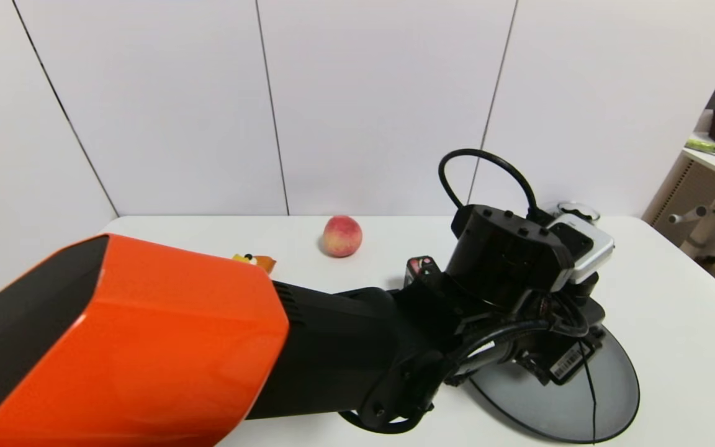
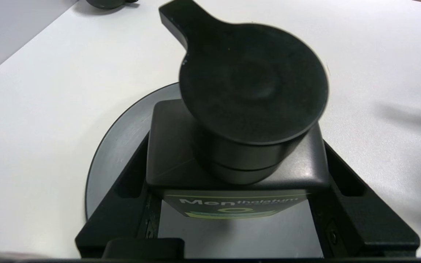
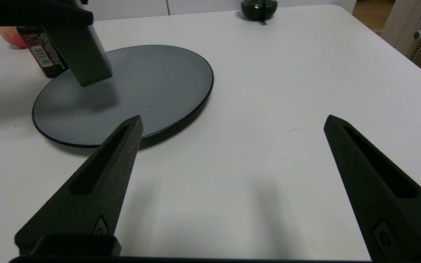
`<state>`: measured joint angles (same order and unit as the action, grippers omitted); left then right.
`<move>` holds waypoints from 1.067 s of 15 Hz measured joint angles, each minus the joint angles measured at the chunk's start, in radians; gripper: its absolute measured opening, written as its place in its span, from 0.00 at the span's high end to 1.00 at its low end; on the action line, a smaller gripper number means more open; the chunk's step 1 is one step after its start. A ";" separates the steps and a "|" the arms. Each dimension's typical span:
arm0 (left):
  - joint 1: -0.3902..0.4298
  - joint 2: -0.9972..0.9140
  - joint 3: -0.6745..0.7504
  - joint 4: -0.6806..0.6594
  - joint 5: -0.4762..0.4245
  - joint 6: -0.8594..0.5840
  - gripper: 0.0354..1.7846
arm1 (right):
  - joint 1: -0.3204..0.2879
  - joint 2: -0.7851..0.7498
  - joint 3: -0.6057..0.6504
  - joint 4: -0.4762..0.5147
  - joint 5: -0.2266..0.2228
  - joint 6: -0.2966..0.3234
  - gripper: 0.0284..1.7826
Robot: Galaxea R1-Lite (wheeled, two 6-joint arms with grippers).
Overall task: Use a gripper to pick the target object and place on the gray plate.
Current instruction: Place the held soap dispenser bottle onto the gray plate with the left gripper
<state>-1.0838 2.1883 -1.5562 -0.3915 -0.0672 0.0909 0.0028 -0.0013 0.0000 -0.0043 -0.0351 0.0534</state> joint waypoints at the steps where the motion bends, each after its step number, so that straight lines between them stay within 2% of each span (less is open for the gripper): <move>1: -0.003 0.019 -0.019 0.001 0.000 0.000 0.39 | 0.000 0.000 0.000 0.000 0.000 0.000 0.04; 16: -0.004 0.131 -0.083 -0.003 0.000 -0.009 0.39 | 0.000 0.000 0.000 0.000 0.000 0.000 0.04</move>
<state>-1.0877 2.3191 -1.6394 -0.3945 -0.0672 0.0817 0.0028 -0.0013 0.0000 -0.0043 -0.0351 0.0538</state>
